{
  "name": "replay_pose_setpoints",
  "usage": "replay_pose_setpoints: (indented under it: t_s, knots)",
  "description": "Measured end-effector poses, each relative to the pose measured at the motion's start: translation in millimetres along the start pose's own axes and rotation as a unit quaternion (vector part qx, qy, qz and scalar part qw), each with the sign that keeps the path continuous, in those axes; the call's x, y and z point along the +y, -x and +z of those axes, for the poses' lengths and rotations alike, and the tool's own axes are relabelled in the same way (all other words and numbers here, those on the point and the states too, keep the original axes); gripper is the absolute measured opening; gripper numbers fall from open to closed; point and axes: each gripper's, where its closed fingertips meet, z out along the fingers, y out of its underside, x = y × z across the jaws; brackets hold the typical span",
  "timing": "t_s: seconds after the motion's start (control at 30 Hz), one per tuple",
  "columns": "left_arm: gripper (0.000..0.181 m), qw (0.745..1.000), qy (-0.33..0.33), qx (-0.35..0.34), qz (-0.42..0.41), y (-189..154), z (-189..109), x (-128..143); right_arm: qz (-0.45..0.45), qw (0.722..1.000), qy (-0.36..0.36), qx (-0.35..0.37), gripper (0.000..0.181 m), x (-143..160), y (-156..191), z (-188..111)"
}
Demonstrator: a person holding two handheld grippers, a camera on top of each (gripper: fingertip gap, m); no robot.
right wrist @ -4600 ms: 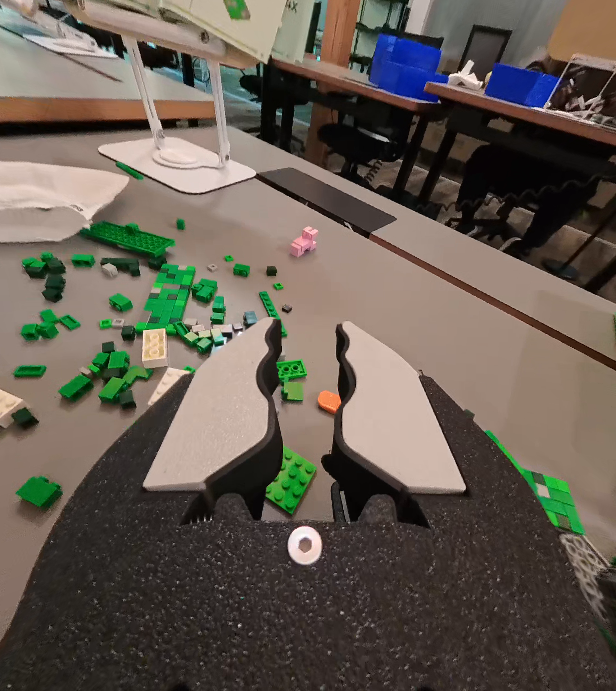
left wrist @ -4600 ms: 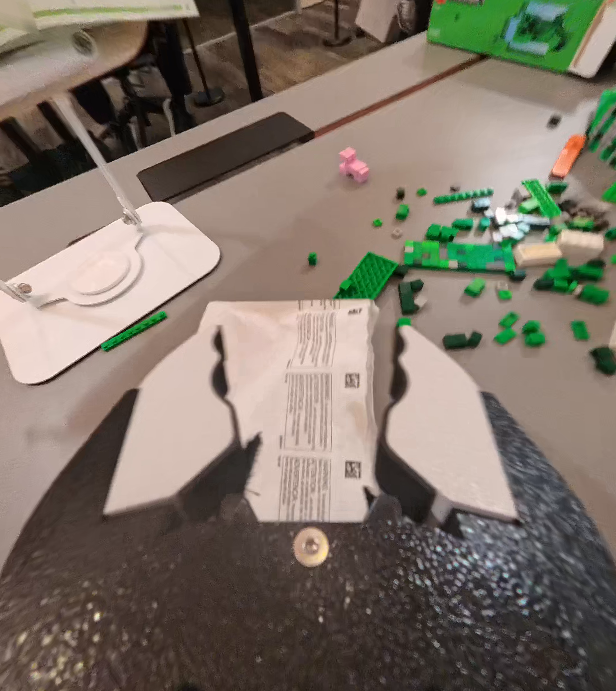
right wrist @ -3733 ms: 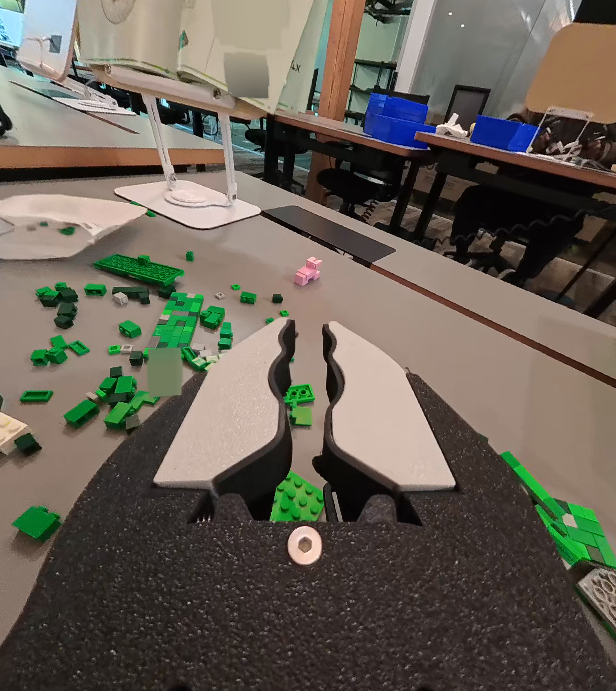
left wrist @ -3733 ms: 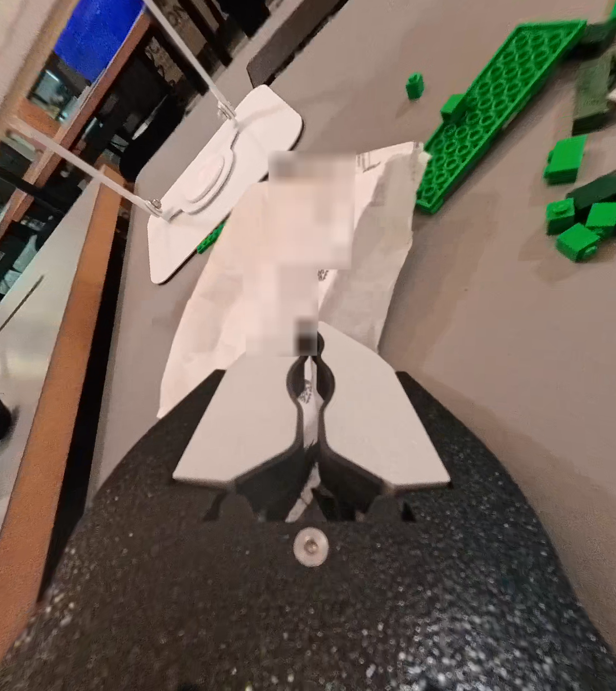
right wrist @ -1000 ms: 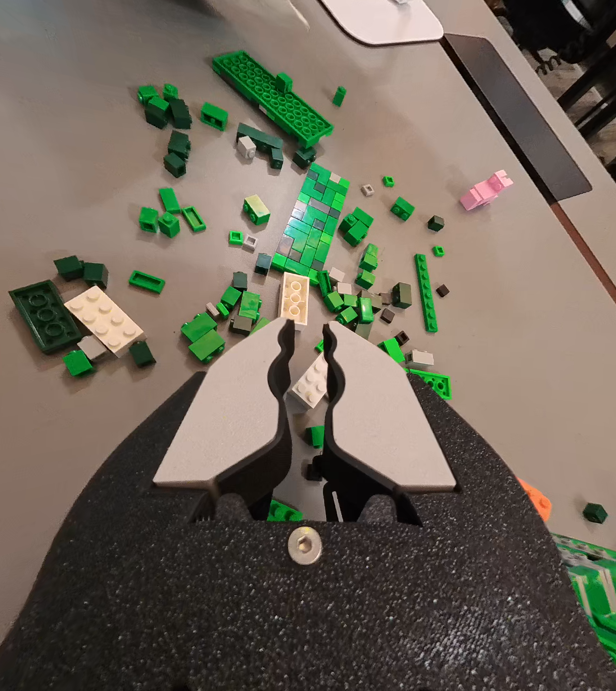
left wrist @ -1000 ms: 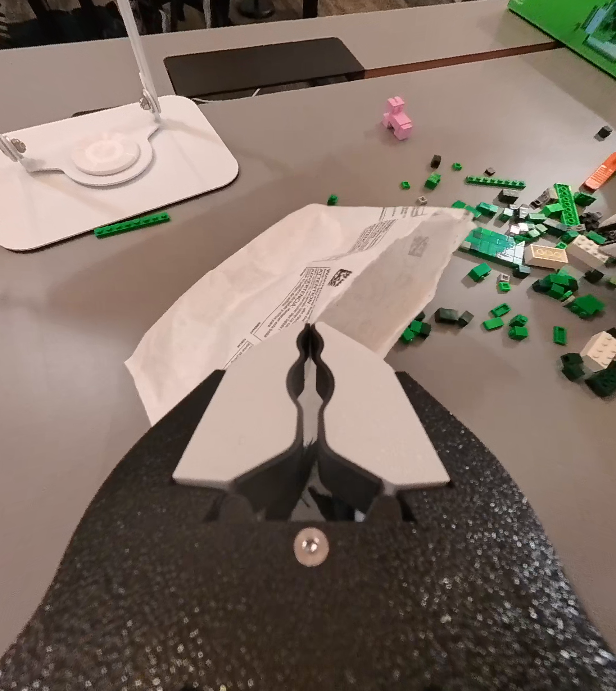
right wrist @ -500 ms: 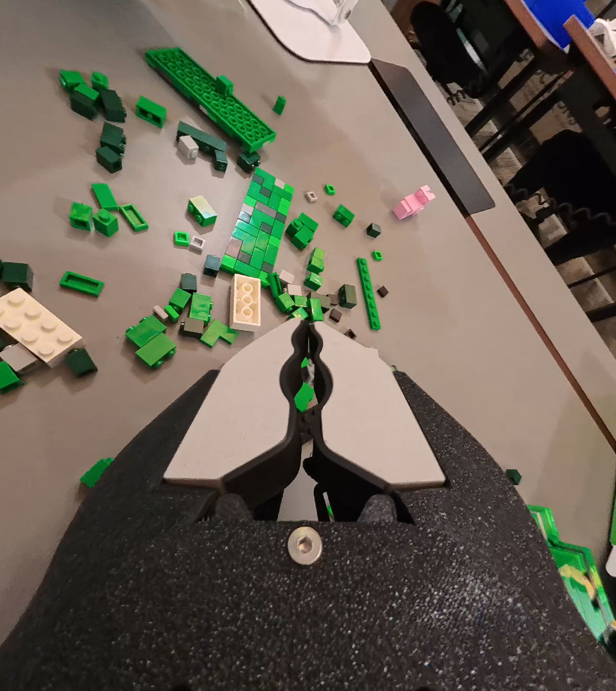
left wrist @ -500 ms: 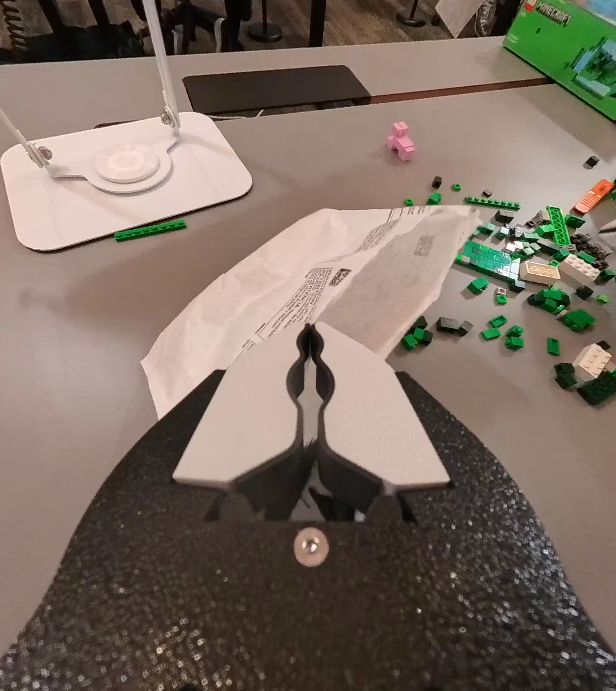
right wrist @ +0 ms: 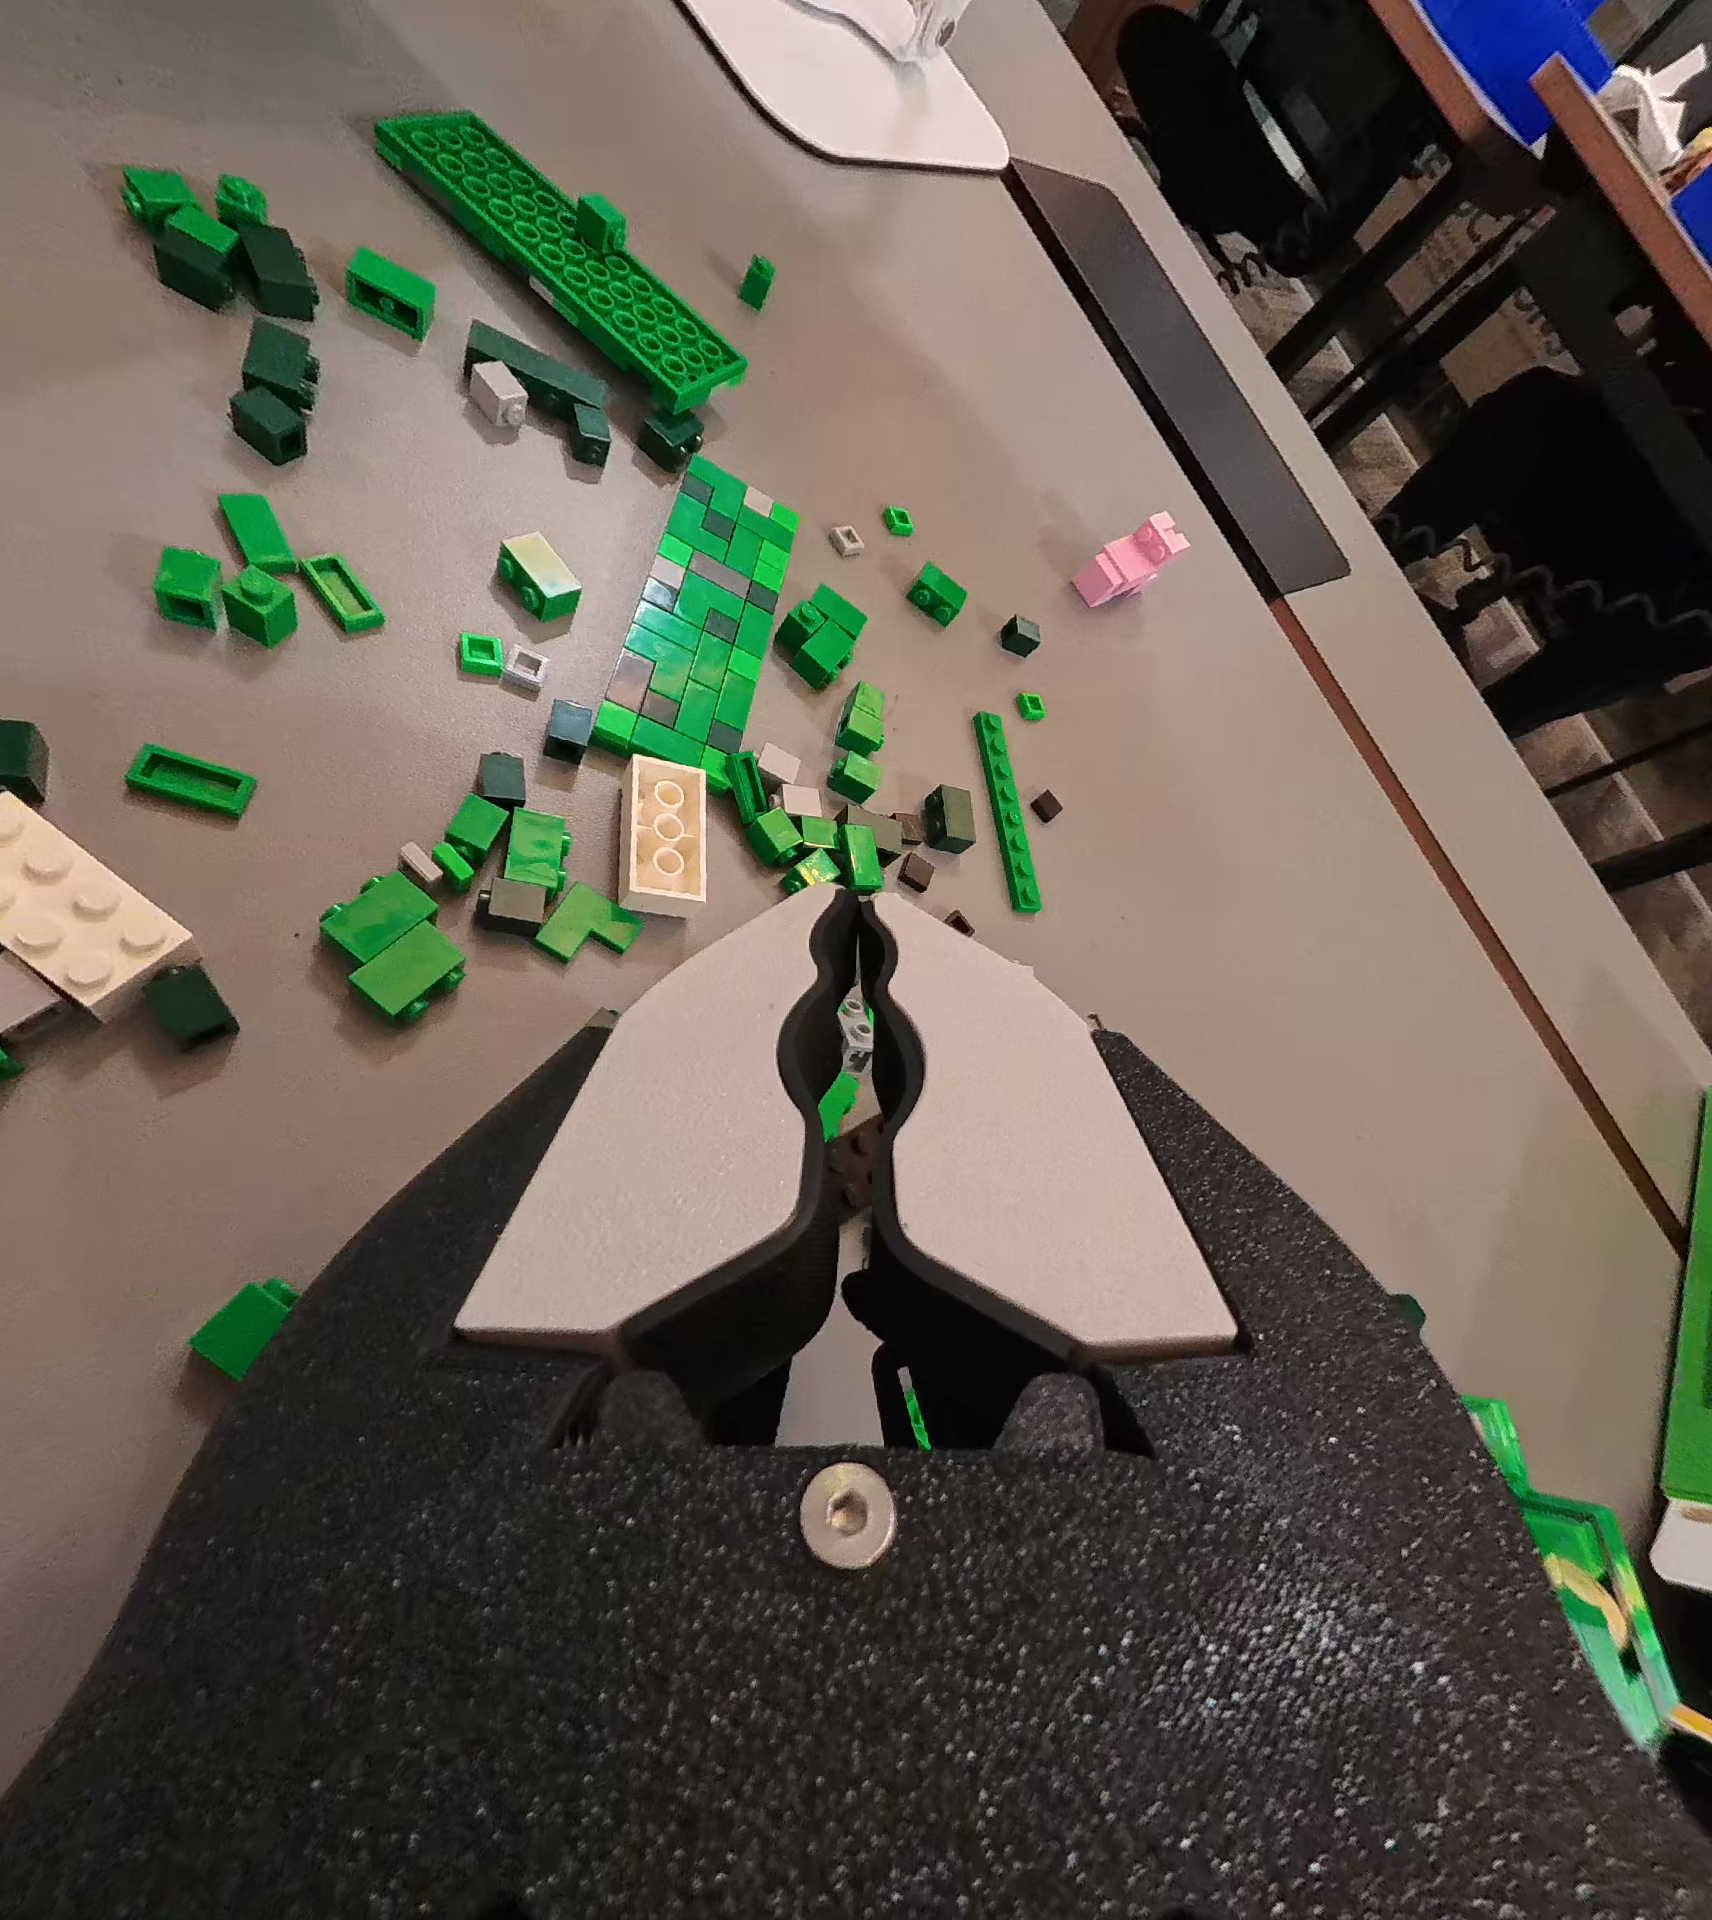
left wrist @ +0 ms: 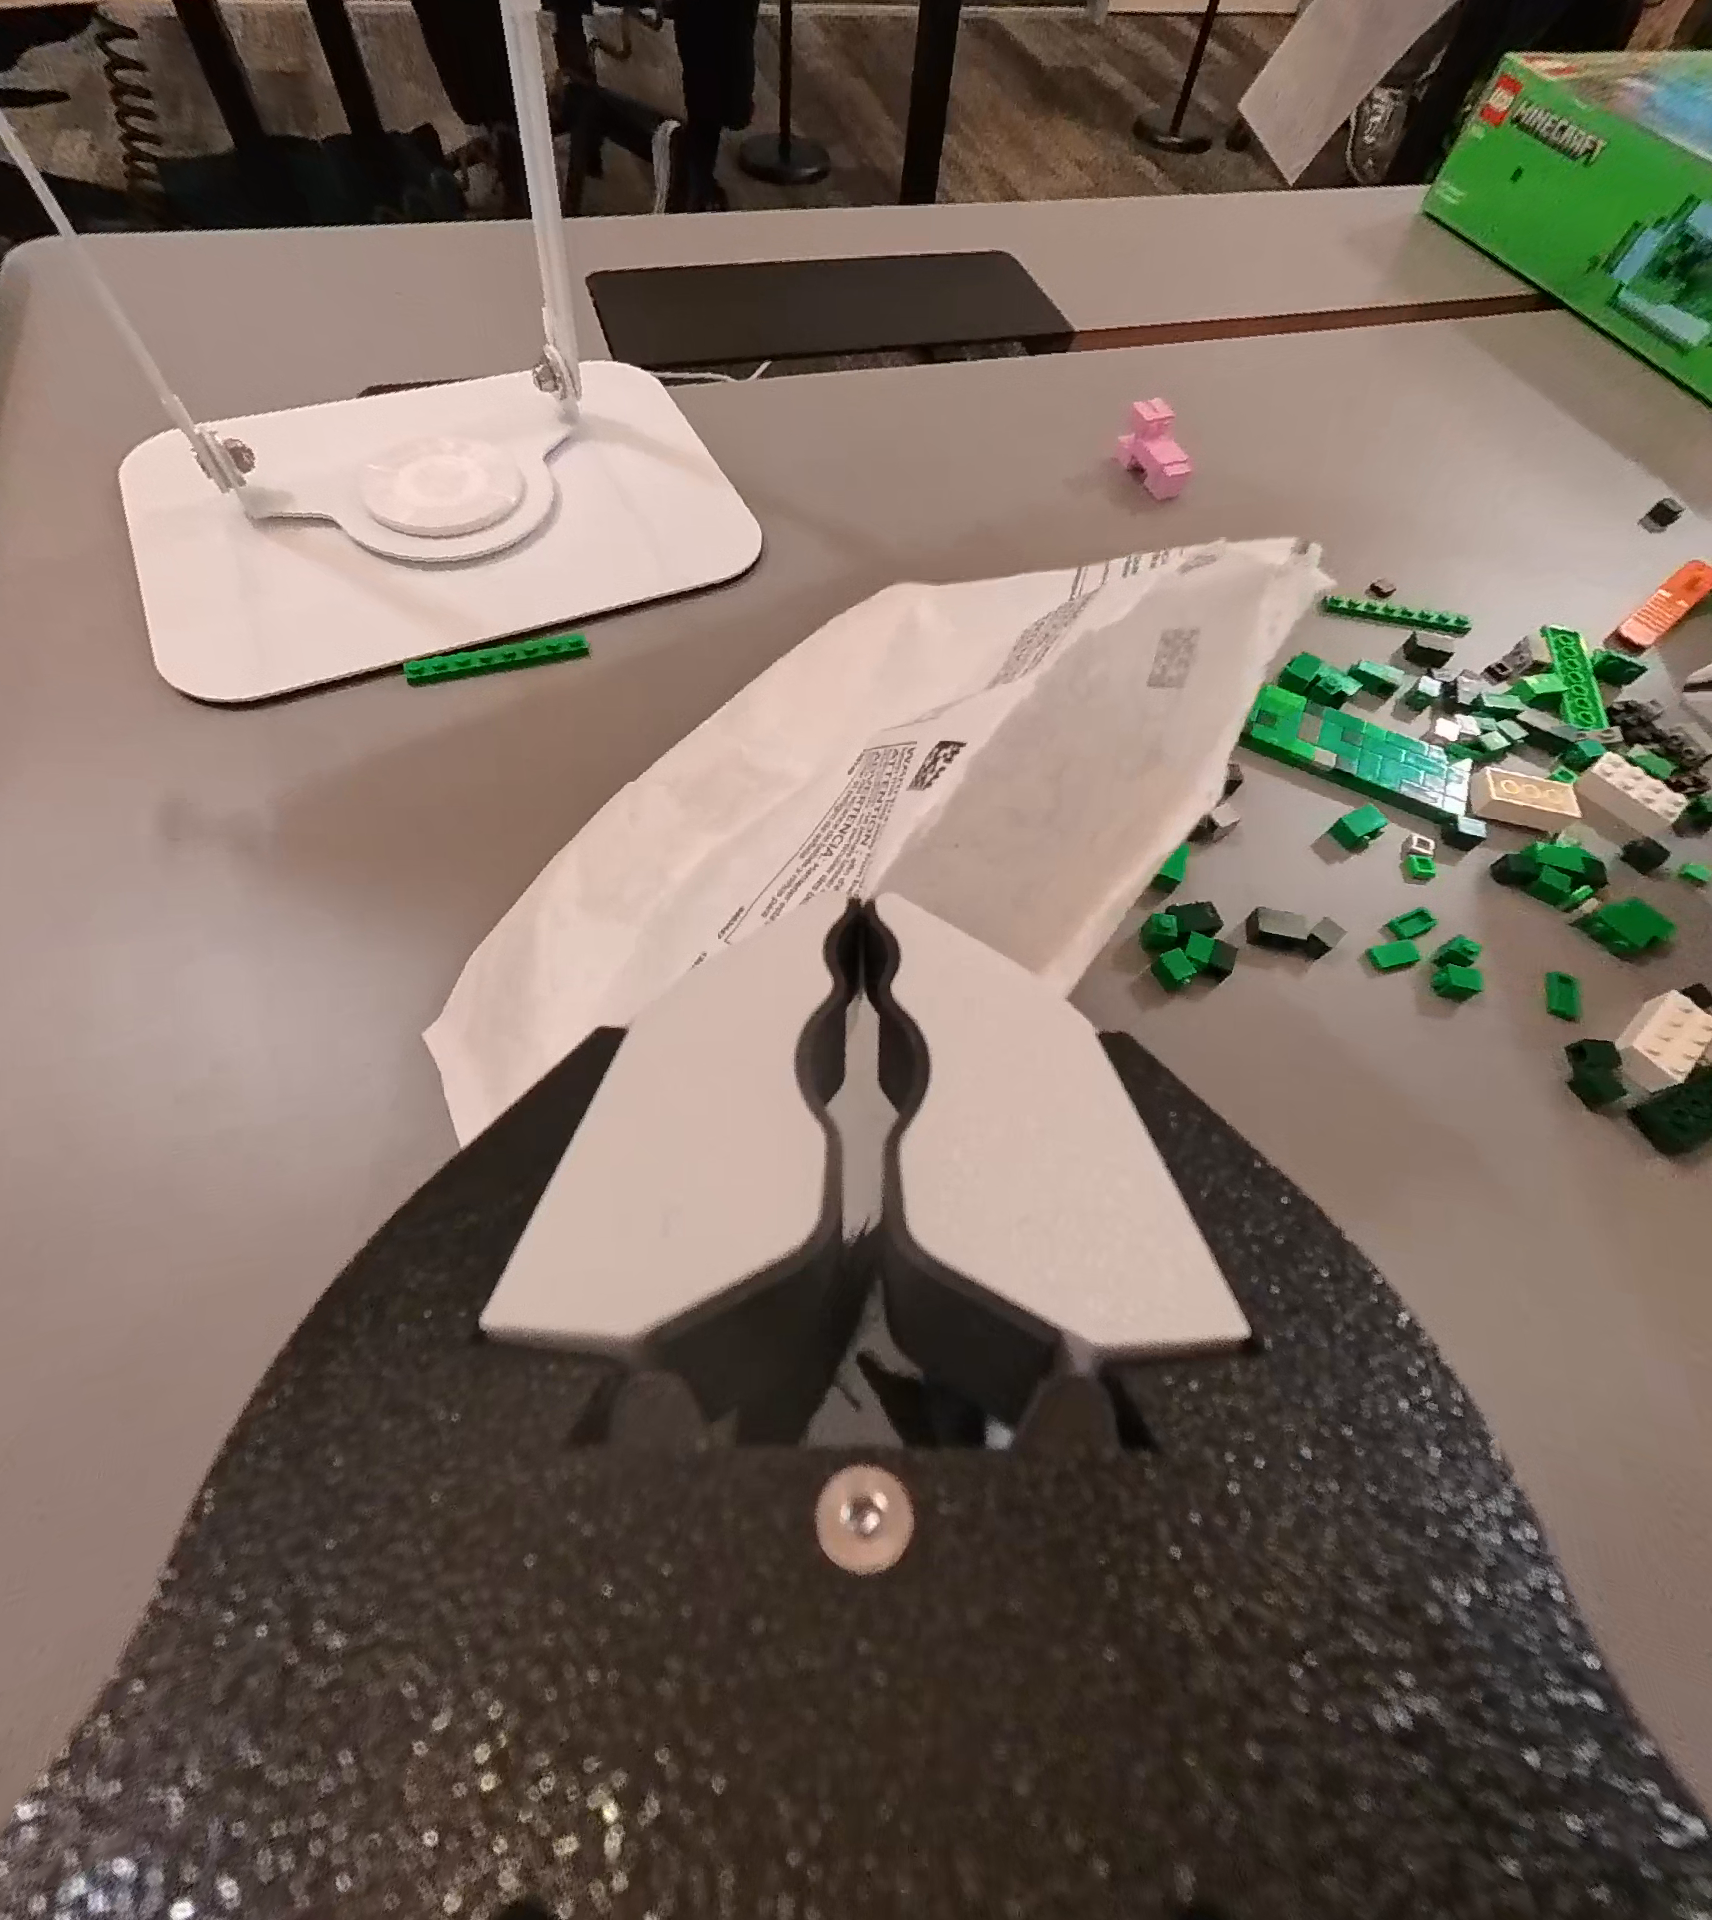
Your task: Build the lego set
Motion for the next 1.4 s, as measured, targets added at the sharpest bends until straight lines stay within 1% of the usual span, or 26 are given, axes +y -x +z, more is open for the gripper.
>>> replay_pose_setpoints:
  t_s: [0.17,0.37,0.47,0.53,0.6,0.77,0.9,1.03,1.13,1.3,1.4]
  knots:
    - [0.0,1.0,0.006,0.002,0.003,-2,3,2,0.008,1.0,-0.004,-0.014,0.0,0,4,1]
    - [0.0,1.0,0.014,-0.002,0.021,-7,4,3,0.054,0.993,-0.015,-0.101,0.002,-2,23,0]
    - [0.0,1.0,0.018,-0.001,0.026,-9,6,4,0.079,0.985,0.009,-0.152,0.005,5,35,1]
    - [0.0,0.999,0.021,0.001,0.028,-10,7,5,0.085,0.98,0.043,-0.176,0.01,14,42,1]
    - [0.0,0.999,0.024,0.005,0.032,-13,8,5,0.075,0.976,0.078,-0.188,0.016,25,46,1]
    - [0.0,0.998,0.032,0.011,0.05,-20,11,7,0.079,0.97,0.089,-0.213,0.016,28,49,-1]
    - [0.0,0.998,0.037,0.021,0.056,-22,12,9,0.051,0.967,0.123,-0.216,0.016,33,44,-5]
    - [0.0,0.997,0.038,0.029,0.054,-23,12,10,0.022,0.965,0.107,-0.238,0.023,20,49,-1]
    - [0.0,0.997,0.039,0.035,0.054,-24,12,10,0.0,0.958,0.13,-0.256,0.027,21,52,6]
    - [0.0,0.997,0.038,0.043,0.059,-27,9,8,0.007,0.948,0.129,-0.29,0.026,15,57,12]
    - [0.0,0.996,0.037,0.046,0.062,-30,7,7,0.007,0.945,0.131,-0.299,0.021,13,61,12]
